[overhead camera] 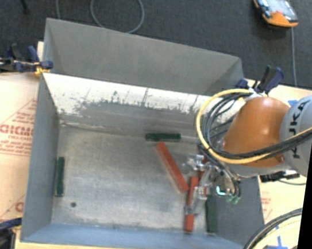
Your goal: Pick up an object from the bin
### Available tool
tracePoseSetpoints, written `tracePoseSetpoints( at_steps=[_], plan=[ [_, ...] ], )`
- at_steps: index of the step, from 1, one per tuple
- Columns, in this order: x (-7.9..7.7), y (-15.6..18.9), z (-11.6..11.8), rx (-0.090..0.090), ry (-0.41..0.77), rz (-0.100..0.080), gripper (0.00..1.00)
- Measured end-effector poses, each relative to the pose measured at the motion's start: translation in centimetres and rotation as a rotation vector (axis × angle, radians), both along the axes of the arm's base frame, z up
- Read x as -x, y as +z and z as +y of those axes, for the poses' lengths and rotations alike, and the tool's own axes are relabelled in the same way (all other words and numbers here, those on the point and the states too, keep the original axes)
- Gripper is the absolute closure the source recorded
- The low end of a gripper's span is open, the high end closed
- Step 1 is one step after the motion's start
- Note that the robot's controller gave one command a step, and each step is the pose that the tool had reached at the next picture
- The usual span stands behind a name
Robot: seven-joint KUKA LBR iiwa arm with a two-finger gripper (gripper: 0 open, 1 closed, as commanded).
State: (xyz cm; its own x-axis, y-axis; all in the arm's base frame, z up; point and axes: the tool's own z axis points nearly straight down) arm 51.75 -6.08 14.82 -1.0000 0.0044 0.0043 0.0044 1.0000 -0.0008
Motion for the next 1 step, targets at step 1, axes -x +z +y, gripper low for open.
tracePoseSetpoints(
  at_steps=[1],
  plan=[
    [0.29, -7.73, -2.65, 0.0, -0.354, -0.005, 0.0]
  ],
)
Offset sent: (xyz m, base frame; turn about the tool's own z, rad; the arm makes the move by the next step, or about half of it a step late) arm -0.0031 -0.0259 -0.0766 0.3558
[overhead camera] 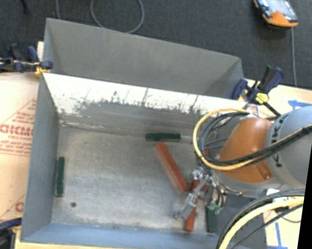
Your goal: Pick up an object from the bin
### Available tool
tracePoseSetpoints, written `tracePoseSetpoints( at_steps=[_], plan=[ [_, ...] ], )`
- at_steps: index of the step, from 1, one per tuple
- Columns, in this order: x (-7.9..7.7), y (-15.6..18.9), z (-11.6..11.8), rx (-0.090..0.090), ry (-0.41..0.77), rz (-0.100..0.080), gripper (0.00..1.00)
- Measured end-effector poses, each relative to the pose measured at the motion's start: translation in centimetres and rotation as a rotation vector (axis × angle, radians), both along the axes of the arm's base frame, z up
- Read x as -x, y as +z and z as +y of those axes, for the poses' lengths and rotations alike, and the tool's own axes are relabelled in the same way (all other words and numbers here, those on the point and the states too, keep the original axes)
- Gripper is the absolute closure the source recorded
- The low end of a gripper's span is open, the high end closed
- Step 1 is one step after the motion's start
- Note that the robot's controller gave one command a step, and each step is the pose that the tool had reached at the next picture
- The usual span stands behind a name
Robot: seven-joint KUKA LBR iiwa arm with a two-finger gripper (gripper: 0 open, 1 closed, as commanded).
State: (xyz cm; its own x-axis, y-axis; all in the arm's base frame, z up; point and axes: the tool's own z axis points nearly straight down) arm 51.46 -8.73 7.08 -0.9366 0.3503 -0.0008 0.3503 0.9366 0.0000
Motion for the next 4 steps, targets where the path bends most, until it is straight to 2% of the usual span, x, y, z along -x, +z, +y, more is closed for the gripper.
tracePoseSetpoints(
  at_steps=[1, 2, 3, 4],
  plan=[
    [-2.7, 0.0, 0.5, 0.0, -0.122, -0.005, 0.0],
    [-2.6, 0.0, 0.4, 0.002, -0.117, -0.004, 1.0],
    [-3.5, 8.1, 0.8, 0.0, -0.116, -0.01, 1.0],
    [-5.3, 18.1, 0.0, 0.002, -0.102, -0.013, 1.0]
  ],
)
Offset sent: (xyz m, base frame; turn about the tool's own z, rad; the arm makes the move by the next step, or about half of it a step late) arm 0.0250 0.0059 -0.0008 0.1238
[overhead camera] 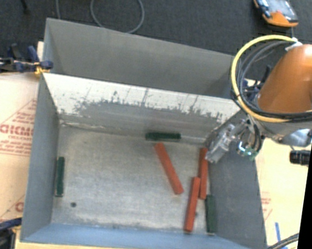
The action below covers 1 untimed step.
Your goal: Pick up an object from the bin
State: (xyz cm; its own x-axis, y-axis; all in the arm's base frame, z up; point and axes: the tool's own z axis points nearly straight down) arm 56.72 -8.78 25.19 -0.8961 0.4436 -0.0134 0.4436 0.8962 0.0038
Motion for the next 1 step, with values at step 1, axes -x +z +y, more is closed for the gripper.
tracePoseSetpoints(
  at_steps=[1],
  plan=[
    [0.2, -0.5, 0.01, 0.0, 0.001, 0.01, 0.0]
  ],
)
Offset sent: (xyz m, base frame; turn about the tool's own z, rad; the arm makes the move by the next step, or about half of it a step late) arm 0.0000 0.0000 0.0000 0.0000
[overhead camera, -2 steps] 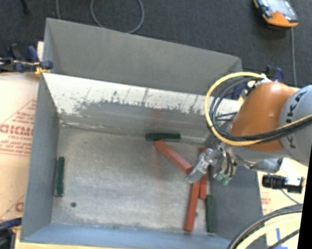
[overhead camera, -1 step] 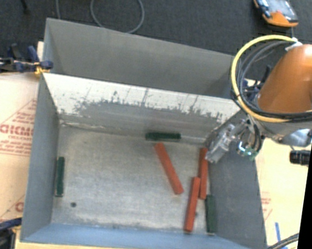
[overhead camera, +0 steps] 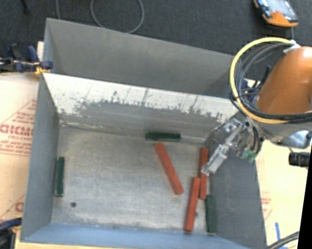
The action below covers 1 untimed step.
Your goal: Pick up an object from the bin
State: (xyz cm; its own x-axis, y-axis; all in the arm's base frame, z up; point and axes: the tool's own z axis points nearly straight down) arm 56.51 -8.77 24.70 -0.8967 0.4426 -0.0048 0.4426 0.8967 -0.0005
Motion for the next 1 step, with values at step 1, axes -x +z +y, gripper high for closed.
tracePoseSetpoints(
  at_steps=[1],
  plan=[
    [5.34, -16.27, 0.3, -0.002, 0.275, 0.009, 0.0]
  ],
)
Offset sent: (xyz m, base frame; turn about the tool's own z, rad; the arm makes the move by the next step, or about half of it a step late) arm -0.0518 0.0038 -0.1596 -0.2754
